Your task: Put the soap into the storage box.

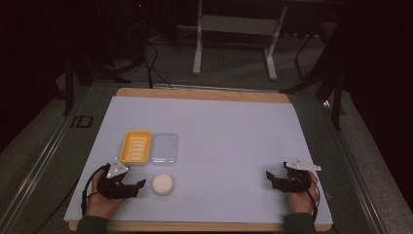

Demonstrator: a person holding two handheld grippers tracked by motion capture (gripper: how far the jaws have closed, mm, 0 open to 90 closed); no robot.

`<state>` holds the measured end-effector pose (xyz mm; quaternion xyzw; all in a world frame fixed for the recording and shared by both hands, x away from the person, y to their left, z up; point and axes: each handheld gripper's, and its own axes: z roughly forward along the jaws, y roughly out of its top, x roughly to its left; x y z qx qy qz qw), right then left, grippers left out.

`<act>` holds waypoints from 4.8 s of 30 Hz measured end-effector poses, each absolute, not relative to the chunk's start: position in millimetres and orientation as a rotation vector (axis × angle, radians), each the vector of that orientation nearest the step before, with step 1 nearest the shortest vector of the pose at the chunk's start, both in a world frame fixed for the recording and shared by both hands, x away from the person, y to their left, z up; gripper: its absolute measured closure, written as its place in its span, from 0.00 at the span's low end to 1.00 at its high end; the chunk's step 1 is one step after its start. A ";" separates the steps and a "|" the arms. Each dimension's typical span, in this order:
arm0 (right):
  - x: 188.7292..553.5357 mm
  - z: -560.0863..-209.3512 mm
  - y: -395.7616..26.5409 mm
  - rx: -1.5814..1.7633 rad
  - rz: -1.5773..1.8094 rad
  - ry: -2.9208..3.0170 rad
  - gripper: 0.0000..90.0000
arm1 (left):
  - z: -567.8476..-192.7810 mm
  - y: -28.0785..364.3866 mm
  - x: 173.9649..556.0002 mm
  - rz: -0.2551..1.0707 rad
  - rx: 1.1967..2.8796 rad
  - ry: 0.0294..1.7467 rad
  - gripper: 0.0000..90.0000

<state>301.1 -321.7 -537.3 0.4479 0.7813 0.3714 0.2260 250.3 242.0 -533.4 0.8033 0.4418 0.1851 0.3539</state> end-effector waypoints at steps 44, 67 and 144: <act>291.4 -536.2 -320.3 1.121 1.071 2.129 0.19 | -498.4 239.2 250.7 0.364 2.222 0.846 0.24; 289.4 -535.9 -319.8 1.110 1.071 2.113 0.19 | -488.6 220.9 257.6 0.240 2.428 0.688 0.19; 288.4 -535.5 -320.7 1.105 1.085 2.110 0.19 | -501.1 145.7 286.5 0.156 2.784 0.480 0.04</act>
